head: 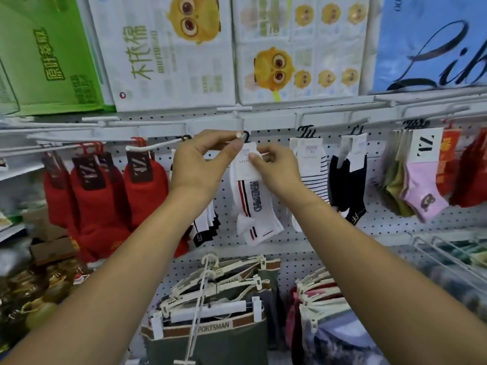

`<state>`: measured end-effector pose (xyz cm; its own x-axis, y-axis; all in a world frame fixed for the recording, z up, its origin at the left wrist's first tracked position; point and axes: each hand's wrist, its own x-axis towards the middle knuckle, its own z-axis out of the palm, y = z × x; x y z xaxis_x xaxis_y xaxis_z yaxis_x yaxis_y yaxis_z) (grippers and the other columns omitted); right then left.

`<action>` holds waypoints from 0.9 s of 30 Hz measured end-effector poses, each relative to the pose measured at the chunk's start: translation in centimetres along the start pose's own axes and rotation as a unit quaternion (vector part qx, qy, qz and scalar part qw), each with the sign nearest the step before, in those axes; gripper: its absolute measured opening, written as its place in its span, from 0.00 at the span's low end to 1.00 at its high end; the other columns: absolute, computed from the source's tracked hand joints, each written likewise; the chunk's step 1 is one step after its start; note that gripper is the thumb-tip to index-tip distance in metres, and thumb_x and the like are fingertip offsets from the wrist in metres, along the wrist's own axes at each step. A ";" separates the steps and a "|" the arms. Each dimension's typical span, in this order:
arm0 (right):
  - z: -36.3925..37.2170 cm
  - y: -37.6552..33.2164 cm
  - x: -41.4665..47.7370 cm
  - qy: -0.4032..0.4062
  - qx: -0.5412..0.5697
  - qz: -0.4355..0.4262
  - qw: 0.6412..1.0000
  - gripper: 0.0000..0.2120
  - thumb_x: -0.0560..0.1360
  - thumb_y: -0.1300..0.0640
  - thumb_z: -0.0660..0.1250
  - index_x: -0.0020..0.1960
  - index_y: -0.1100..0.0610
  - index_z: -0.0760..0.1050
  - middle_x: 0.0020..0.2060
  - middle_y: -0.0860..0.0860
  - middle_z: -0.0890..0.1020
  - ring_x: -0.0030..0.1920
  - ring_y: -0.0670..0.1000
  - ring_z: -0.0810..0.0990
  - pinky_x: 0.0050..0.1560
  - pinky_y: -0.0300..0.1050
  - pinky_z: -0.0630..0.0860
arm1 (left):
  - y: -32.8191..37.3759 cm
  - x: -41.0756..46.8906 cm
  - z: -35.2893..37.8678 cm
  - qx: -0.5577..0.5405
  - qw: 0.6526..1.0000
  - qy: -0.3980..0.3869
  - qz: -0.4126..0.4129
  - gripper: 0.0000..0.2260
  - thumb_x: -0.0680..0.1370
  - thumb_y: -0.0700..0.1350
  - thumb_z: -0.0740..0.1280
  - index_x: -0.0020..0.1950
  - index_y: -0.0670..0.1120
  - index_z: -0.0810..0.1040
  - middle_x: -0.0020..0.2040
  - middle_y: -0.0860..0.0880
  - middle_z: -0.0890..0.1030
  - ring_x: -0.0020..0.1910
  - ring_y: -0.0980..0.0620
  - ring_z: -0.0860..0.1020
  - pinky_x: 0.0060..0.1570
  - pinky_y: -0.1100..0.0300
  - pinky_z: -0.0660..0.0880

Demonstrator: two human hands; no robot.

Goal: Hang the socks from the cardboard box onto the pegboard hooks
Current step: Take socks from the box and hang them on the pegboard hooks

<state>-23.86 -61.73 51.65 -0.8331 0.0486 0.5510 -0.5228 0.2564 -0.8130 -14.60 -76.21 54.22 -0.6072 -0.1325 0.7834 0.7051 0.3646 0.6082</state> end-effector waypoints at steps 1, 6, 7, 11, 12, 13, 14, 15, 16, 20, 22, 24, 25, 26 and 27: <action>0.2 0.3 0.2 0.000 -0.002 0.006 1.000 0.15 0.75 0.48 0.72 0.57 0.55 0.81 0.45 0.52 0.85 0.46 0.52 0.85 0.52 0.55 0.83 | -0.1 0.0 0.0 -0.004 1.000 0.001 0.003 0.08 0.77 0.44 0.75 0.49 0.58 0.85 0.51 0.53 0.86 0.49 0.58 0.82 0.56 0.40 0.81; -0.3 -0.1 -0.4 -0.004 -0.018 0.019 1.000 0.13 0.78 0.52 0.71 0.58 0.58 0.80 0.44 0.49 0.84 0.48 0.50 0.84 0.54 0.49 0.81 | 0.1 -1.1 0.5 -0.002 1.000 0.009 -0.005 0.06 0.78 0.44 0.74 0.54 0.53 0.85 0.51 0.53 0.86 0.50 0.60 0.82 0.52 0.59 0.80; -0.7 -0.2 -1.0 -0.003 -0.015 0.017 1.000 0.13 0.78 0.53 0.71 0.60 0.58 0.79 0.46 0.49 0.83 0.50 0.49 0.83 0.55 0.46 0.80 | 0.2 -1.6 0.6 -0.001 1.000 0.014 -0.015 0.06 0.78 0.44 0.73 0.54 0.51 0.85 0.51 0.54 0.86 0.50 0.61 0.82 0.50 0.63 0.78; -3.7 -0.3 -5.1 0.014 -0.037 0.008 0.999 0.16 0.78 0.53 0.71 0.63 0.57 0.77 0.57 0.49 0.82 0.57 0.47 0.80 0.61 0.43 0.77 | 1.0 -5.0 1.8 0.010 0.998 0.012 -0.060 0.04 0.79 0.43 0.72 0.52 0.52 0.84 0.49 0.57 0.85 0.51 0.61 0.82 0.54 0.62 0.79; -5.1 -0.4 -6.7 0.017 -0.037 0.004 0.999 0.15 0.78 0.53 0.71 0.64 0.56 0.77 0.57 0.48 0.82 0.57 0.46 0.79 0.60 0.41 0.77 | 1.2 -6.1 2.3 0.019 0.997 0.003 -0.068 0.04 0.79 0.45 0.72 0.53 0.52 0.84 0.49 0.58 0.85 0.52 0.61 0.82 0.56 0.60 0.79; -6.9 -0.5 -8.5 0.020 -0.038 -0.001 0.999 0.15 0.79 0.53 0.70 0.64 0.55 0.77 0.58 0.47 0.82 0.57 0.45 0.79 0.59 0.38 0.76 | 1.6 -7.4 2.9 0.028 0.997 -0.006 -0.075 0.05 0.79 0.47 0.72 0.54 0.52 0.84 0.51 0.58 0.85 0.53 0.60 0.82 0.58 0.57 0.79; -9.0 -0.6 -10.6 0.021 -0.045 -0.005 0.999 0.15 0.79 0.53 0.69 0.65 0.54 0.77 0.58 0.46 0.81 0.57 0.43 0.79 0.57 0.35 0.75 | 2.1 -8.8 3.7 0.039 0.996 -0.016 -0.082 0.06 0.79 0.49 0.72 0.55 0.54 0.84 0.52 0.59 0.84 0.55 0.60 0.81 0.59 0.56 0.78; -11.2 -0.6 -12.8 0.022 -0.052 -0.009 0.998 0.15 0.80 0.52 0.69 0.65 0.53 0.77 0.58 0.44 0.81 0.58 0.42 0.79 0.58 0.34 0.75 | 2.8 -10.4 4.6 0.047 0.995 -0.026 -0.089 0.07 0.79 0.51 0.72 0.57 0.56 0.84 0.54 0.60 0.84 0.56 0.60 0.80 0.59 0.57 0.77; -13.7 -0.6 -15.2 0.025 -0.061 -0.009 0.998 0.14 0.80 0.51 0.69 0.65 0.51 0.77 0.58 0.42 0.81 0.58 0.41 0.79 0.59 0.35 0.75 | 3.7 -12.1 5.6 0.051 0.993 -0.037 -0.099 0.08 0.79 0.53 0.71 0.57 0.57 0.83 0.55 0.61 0.83 0.57 0.60 0.79 0.59 0.59 0.75; -23.9 0.1 -25.1 0.048 -0.125 0.025 0.991 0.13 0.81 0.50 0.67 0.65 0.48 0.76 0.59 0.41 0.79 0.61 0.42 0.78 0.63 0.40 0.75 | 7.5 -19.7 11.0 0.035 0.985 -0.108 -0.128 0.11 0.79 0.55 0.70 0.60 0.58 0.81 0.58 0.64 0.79 0.59 0.55 0.76 0.58 0.57 0.72; -28.8 0.7 -30.4 0.075 -0.161 0.058 0.982 0.15 0.80 0.48 0.67 0.66 0.49 0.76 0.60 0.42 0.80 0.61 0.43 0.78 0.63 0.42 0.75 | 9.8 -24.0 14.2 0.022 0.980 -0.142 -0.136 0.11 0.79 0.54 0.70 0.61 0.56 0.81 0.59 0.61 0.80 0.58 0.58 0.75 0.57 0.61 0.70; -33.7 1.2 -35.8 0.107 -0.175 0.094 0.974 0.16 0.79 0.48 0.68 0.65 0.50 0.77 0.60 0.43 0.81 0.61 0.42 0.78 0.62 0.41 0.76 | 12.4 -28.5 17.6 -0.004 0.975 -0.168 -0.145 0.11 0.80 0.51 0.70 0.61 0.53 0.82 0.57 0.59 0.80 0.54 0.63 0.76 0.55 0.66 0.71; -36.1 1.5 -38.6 0.120 -0.186 0.110 0.969 0.16 0.79 0.49 0.69 0.65 0.51 0.77 0.58 0.42 0.81 0.59 0.40 0.78 0.61 0.40 0.76 | 13.7 -30.9 19.4 -0.016 0.973 -0.181 -0.146 0.10 0.80 0.50 0.71 0.60 0.52 0.82 0.55 0.58 0.81 0.53 0.63 0.77 0.56 0.63 0.74; -38.3 1.7 -41.4 0.131 -0.206 0.128 0.961 0.16 0.79 0.50 0.69 0.65 0.51 0.78 0.57 0.41 0.81 0.57 0.38 0.78 0.60 0.38 0.76 | 15.0 -33.2 21.2 -0.024 0.970 -0.195 -0.142 0.10 0.79 0.50 0.72 0.59 0.51 0.83 0.55 0.56 0.82 0.53 0.59 0.79 0.55 0.59 0.76; -40.4 1.9 -44.3 0.142 -0.228 0.146 0.952 0.15 0.79 0.51 0.70 0.65 0.51 0.78 0.55 0.40 0.80 0.55 0.37 0.77 0.59 0.36 0.75 | 16.3 -35.6 23.0 -0.029 0.967 -0.215 -0.136 0.09 0.79 0.50 0.72 0.58 0.52 0.82 0.54 0.54 0.83 0.53 0.55 0.80 0.54 0.58 0.76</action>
<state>19.33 -24.39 33.33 -0.8149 0.4239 0.3954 -0.0902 0.5811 -0.8088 10.06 -44.35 33.27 -0.8599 0.1831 0.4765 0.5105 0.3162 0.7996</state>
